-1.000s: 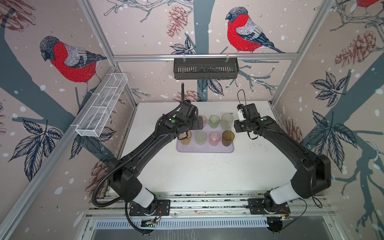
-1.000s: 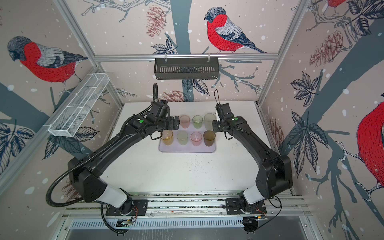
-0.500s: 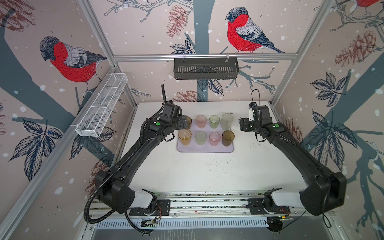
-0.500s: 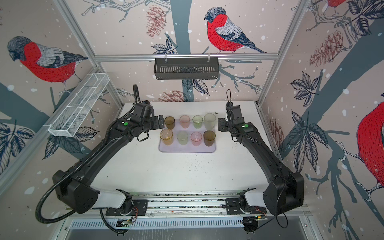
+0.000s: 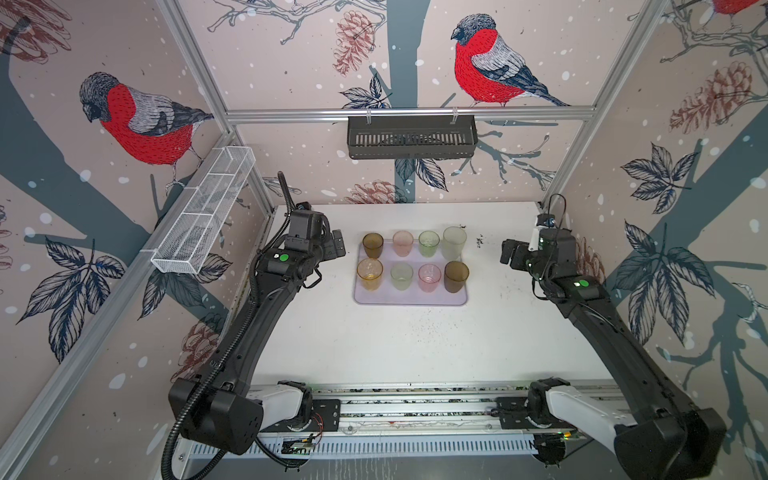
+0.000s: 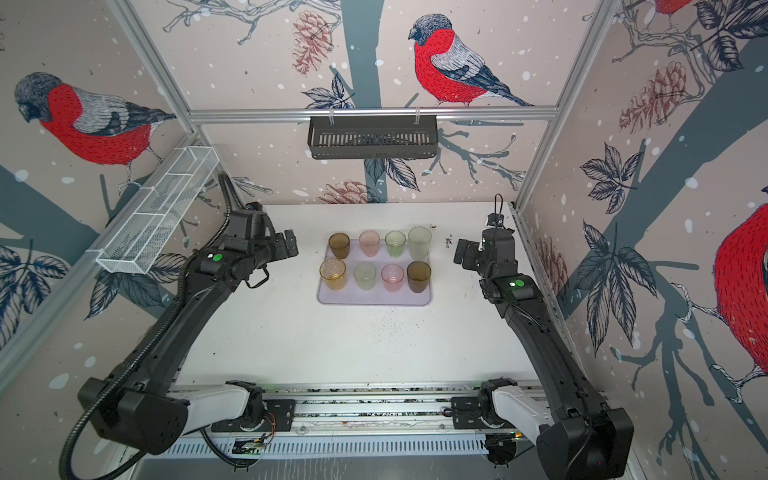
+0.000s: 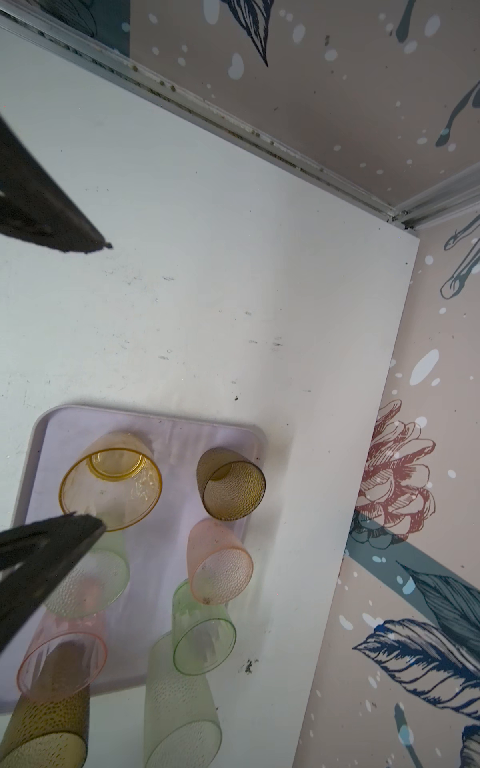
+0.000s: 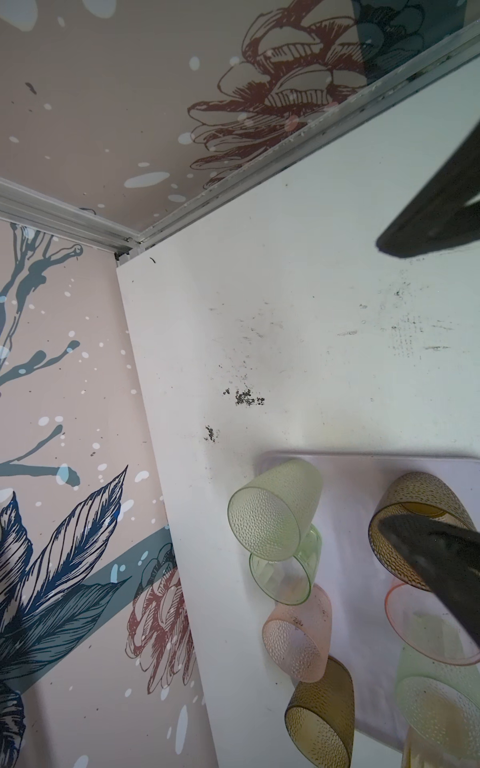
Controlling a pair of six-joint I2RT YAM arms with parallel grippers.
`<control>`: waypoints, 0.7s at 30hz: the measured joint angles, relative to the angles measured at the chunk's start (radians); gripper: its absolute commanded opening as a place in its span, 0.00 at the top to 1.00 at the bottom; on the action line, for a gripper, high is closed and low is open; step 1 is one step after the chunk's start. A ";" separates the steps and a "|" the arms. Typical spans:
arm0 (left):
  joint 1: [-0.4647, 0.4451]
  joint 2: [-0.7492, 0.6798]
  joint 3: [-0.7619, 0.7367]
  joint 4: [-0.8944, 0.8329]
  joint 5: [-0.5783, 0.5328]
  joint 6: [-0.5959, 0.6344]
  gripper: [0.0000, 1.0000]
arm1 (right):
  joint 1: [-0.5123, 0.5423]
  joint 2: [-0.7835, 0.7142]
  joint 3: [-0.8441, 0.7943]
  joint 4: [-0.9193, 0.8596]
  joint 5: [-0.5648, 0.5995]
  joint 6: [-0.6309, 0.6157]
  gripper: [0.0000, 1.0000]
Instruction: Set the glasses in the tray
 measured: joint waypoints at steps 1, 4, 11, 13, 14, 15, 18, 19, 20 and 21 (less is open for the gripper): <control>0.008 -0.005 -0.006 0.000 -0.001 0.001 0.02 | -0.006 -0.007 -0.007 0.007 -0.001 0.000 0.00; 0.032 -0.023 -0.031 0.000 -0.002 0.007 0.02 | -0.022 -0.024 -0.026 0.021 -0.004 0.000 0.00; 0.059 -0.108 -0.151 0.051 -0.034 0.007 0.02 | -0.073 -0.041 -0.065 0.066 -0.041 -0.001 0.00; 0.065 -0.152 -0.206 0.075 -0.063 0.006 0.02 | -0.089 -0.058 -0.090 0.094 -0.060 -0.001 0.00; 0.067 -0.177 -0.235 0.092 -0.080 0.006 0.02 | -0.100 -0.072 -0.110 0.116 -0.070 -0.001 0.00; 0.069 -0.203 -0.267 0.110 -0.100 0.000 0.02 | -0.110 -0.090 -0.132 0.137 -0.077 0.000 0.00; 0.078 -0.275 -0.368 0.171 -0.154 -0.019 0.02 | -0.142 -0.162 -0.222 0.224 -0.103 0.014 0.00; 0.081 -0.292 -0.396 0.182 -0.170 -0.023 0.02 | -0.150 -0.183 -0.252 0.251 -0.102 0.026 0.00; 0.084 -0.307 -0.425 0.200 -0.188 -0.028 0.02 | -0.159 -0.206 -0.285 0.277 -0.098 0.031 0.00; 0.086 -0.318 -0.448 0.212 -0.200 -0.030 0.02 | -0.166 -0.225 -0.318 0.308 -0.082 0.045 0.00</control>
